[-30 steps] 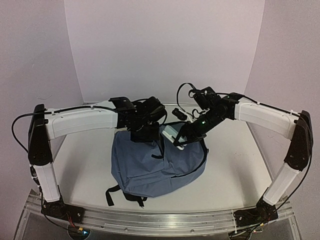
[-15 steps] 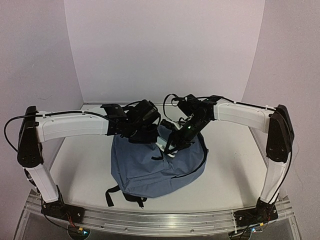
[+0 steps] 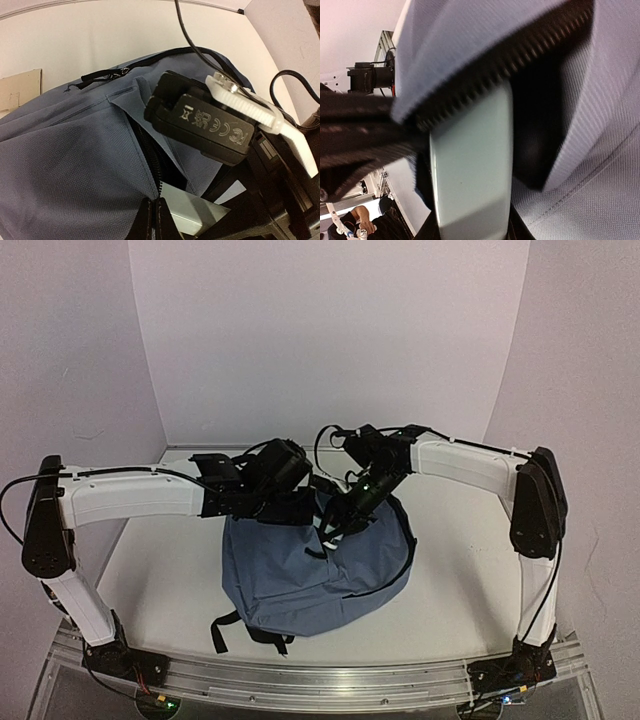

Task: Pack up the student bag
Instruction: Place the stationery in the student bag.

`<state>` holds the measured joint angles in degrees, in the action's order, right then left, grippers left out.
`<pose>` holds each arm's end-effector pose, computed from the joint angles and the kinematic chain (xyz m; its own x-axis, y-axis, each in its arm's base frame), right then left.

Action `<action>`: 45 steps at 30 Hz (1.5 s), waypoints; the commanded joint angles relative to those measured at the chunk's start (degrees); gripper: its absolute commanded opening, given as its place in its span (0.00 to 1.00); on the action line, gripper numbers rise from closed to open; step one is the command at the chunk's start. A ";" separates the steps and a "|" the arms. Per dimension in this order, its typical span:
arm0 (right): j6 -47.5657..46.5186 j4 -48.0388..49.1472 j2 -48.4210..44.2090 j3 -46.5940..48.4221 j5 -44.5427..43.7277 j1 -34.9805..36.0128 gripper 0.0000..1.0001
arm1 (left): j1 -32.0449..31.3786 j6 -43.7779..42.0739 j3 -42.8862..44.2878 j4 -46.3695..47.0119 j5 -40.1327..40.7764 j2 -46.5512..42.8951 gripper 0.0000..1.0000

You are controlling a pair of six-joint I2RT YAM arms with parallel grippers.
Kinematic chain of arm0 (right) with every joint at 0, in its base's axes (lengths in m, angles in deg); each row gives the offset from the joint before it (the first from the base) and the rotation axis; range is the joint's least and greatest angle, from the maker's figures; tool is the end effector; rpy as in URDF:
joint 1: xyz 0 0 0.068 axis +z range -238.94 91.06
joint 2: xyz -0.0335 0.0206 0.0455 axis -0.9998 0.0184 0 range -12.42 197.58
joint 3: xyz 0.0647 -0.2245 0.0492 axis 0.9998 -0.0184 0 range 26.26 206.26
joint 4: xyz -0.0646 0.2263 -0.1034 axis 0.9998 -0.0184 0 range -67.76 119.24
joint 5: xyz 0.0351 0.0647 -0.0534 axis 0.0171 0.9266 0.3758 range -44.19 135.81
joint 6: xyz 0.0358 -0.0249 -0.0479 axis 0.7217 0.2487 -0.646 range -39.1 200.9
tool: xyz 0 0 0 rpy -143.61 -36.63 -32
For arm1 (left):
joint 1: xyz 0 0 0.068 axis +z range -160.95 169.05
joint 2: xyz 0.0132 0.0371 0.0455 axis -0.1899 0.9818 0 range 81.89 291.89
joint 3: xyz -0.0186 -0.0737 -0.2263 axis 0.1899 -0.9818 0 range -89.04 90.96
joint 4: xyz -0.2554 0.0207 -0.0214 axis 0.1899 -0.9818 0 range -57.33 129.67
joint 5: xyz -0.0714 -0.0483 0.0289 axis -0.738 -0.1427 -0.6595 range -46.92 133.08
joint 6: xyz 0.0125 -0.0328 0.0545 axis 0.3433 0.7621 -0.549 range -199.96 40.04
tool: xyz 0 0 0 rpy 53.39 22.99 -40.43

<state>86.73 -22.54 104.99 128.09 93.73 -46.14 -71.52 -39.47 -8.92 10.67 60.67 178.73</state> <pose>0.2786 0.3091 0.2100 -0.7412 -0.5937 -0.3132 -0.5926 0.3597 0.7207 0.2001 -0.3235 0.2413 -0.7393 0.0508 -0.6715 0.3242 0.9008 -0.2888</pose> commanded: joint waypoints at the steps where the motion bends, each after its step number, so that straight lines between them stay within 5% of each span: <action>1: -0.65 0.76 0.39 3.50 2.28 0.56 0.33 | -1.18 -0.29 0.59 5.16 -1.13 -3.28 0.00; 5: -1.47 0.74 -2.26 1.22 -0.44 -0.24 0.59 | -1.10 0.46 -0.12 4.94 -0.10 -4.27 0.00; 18: -3.63 0.63 -8.50 -3.98 -6.56 -3.93 0.64 | -1.12 0.88 0.05 4.79 -0.59 -3.94 0.00; 34: -3.45 1.29 -4.69 -4.76 -0.05 -2.59 0.27 | -1.10 0.63 0.96 5.04 -0.74 -2.91 0.00; 45: 1.71 7.14 0.83 -1.26 2.36 1.87 0.16 | -0.68 1.37 0.83 5.89 -1.36 -2.99 0.00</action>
<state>85.92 -18.92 104.52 124.51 94.14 -46.24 -71.68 -38.99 -9.62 11.77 60.65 177.88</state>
